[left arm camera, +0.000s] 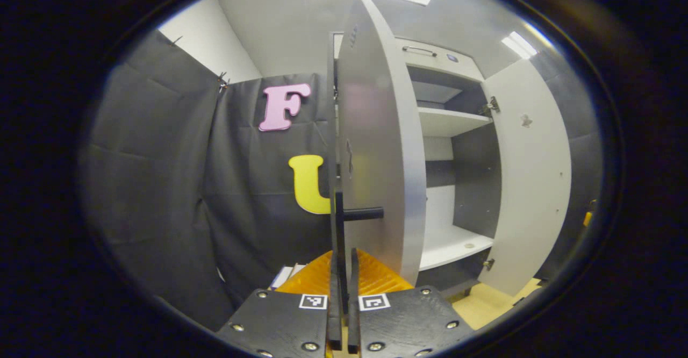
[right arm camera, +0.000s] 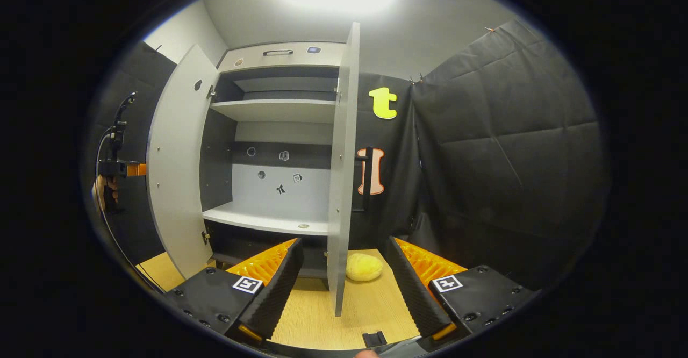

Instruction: Open the right door of the double-door shoe cabinet with the right hand, and open the left door with the left hand.

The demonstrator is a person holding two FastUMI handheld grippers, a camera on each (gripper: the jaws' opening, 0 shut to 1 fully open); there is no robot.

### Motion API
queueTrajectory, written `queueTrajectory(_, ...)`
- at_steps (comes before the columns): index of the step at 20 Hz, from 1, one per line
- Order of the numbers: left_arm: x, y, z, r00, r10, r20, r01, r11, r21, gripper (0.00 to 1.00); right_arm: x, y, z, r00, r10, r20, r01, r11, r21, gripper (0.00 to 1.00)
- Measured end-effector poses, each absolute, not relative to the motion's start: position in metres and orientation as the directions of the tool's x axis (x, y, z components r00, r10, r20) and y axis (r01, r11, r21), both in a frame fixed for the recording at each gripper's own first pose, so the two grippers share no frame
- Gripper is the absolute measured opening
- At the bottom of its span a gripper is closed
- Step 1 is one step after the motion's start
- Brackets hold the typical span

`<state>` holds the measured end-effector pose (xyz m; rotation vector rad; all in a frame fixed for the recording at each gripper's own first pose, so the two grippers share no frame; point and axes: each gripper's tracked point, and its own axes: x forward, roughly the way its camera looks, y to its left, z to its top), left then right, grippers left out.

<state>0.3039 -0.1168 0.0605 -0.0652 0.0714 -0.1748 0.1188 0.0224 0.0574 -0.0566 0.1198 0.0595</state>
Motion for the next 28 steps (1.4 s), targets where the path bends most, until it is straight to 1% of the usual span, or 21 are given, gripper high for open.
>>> queueTrajectory(1,0.309,-0.109,0.059,0.986,-0.151,-0.065,0.146,0.987,-0.069,0.03,0.119,0.023,0.057,0.991,0.057,-0.124,-0.064,0.996,-0.054,0.94)
queueTrajectory(2,0.31,-0.108,0.057,0.983,-0.17,-0.066,0.163,0.982,-0.1,0.0,0.119,0.024,0.057,0.99,0.057,-0.128,-0.064,0.996,-0.054,0.94)
queueTrajectory(3,0.309,-0.114,0.057,0.979,-0.191,-0.073,0.178,0.972,-0.152,0.02,0.119,0.024,0.057,0.99,0.056,-0.131,-0.063,0.997,-0.054,0.98)
queueTrajectory(4,0.307,-0.122,0.062,0.977,-0.204,-0.061,0.19,0.964,-0.184,0.02,0.118,0.024,0.055,0.99,0.053,-0.134,-0.061,0.997,-0.054,0.94)
queueTrajectory(5,0.304,-0.124,0.064,0.977,-0.206,-0.051,0.194,0.963,-0.186,0.0,0.118,0.024,0.056,0.99,0.047,-0.135,-0.055,0.997,-0.054,0.94)
queueTrajectory(6,0.302,-0.122,0.063,0.978,-0.203,-0.048,0.193,0.966,-0.17,0.02,0.119,0.024,0.056,0.99,0.043,-0.138,-0.051,0.997,-0.052,0.94)
queueTrajectory(7,0.305,-0.119,0.062,0.979,-0.199,-0.045,0.19,0.97,-0.153,0.0,0.118,0.026,0.055,0.989,0.042,-0.139,-0.049,0.998,-0.047,0.94)
queueTrajectory(8,0.304,-0.118,0.06,0.979,-0.2,-0.05,0.191,0.971,-0.14,0.02,0.118,0.027,0.054,0.989,0.043,-0.143,-0.05,0.998,-0.044,0.94)
queueTrajectory(9,0.302,-0.118,0.057,0.978,-0.201,-0.058,0.191,0.972,-0.138,0.02,0.119,0.028,0.054,0.988,0.045,-0.146,-0.051,0.998,-0.041,0.98)
queueTrajectory(11,0.294,-0.118,0.054,0.976,-0.209,-0.066,0.198,0.97,-0.142,0.02,0.12,0.029,0.053,0.987,0.052,-0.152,-0.058,0.998,-0.035,0.98)
queueTrajectory(12,0.287,-0.115,0.053,0.977,-0.2,-0.068,0.189,0.972,-0.142,0.0,0.119,0.032,0.052,0.986,0.06,-0.154,-0.065,0.997,-0.028,0.98)
queueTrajectory(13,0.281,-0.113,0.052,0.979,-0.193,-0.068,0.182,0.972,-0.147,0.02,0.118,0.036,0.053,0.986,0.074,-0.152,-0.078,0.997,-0.018,0.94)
queueTrajectory(14,0.274,-0.112,0.053,0.981,-0.181,-0.066,0.169,0.973,-0.158,0.02,0.117,0.039,0.053,0.985,0.09,-0.146,-0.093,0.996,-0.014,0.99)
queueTrajectory(17,0.25,-0.111,0.057,0.987,-0.147,-0.061,0.134,0.974,-0.184,0.02,0.122,0.041,0.057,0.984,0.122,-0.131,-0.126,0.992,-0.025,0.98)
queueTrajectory(18,0.24,-0.109,0.059,0.99,-0.132,-0.058,0.119,0.976,-0.181,0.0,0.12,0.042,0.057,0.983,0.136,-0.124,-0.14,0.99,-0.023,0.99)
queueTrajectory(19,0.232,-0.11,0.06,0.991,-0.118,-0.057,0.107,0.979,-0.174,0.0,0.119,0.043,0.058,0.982,0.146,-0.117,-0.149,0.989,-0.02,0.99)
queueTrajectory(20,0.223,-0.111,0.062,0.993,-0.108,-0.055,0.098,0.982,-0.162,0.02,0.12,0.044,0.058,0.982,0.154,-0.112,-0.156,0.988,-0.016,0.99)
queueTrajectory(21,0.214,-0.114,0.065,0.994,-0.098,-0.053,0.09,0.985,-0.148,0.02,0.12,0.044,0.058,0.981,0.162,-0.108,-0.164,0.986,-0.013,0.94)
queueTrajectory(23,0.192,-0.119,0.072,0.995,-0.086,-0.046,0.08,0.99,-0.118,0.02,0.123,0.045,0.061,0.979,0.177,-0.103,-0.179,0.984,-0.01,0.94)
queueTrajectory(27,0.158,-0.136,0.067,0.994,-0.092,-0.061,0.087,0.993,-0.085,0.03,0.123,0.044,0.064,0.977,0.192,-0.097,-0.194,0.981,-0.015,0.94)
queueTrajectory(28,0.15,-0.139,0.063,0.993,-0.091,-0.069,0.086,0.993,-0.081,0.0,0.124,0.044,0.063,0.976,0.196,-0.094,-0.198,0.98,-0.014,0.94)
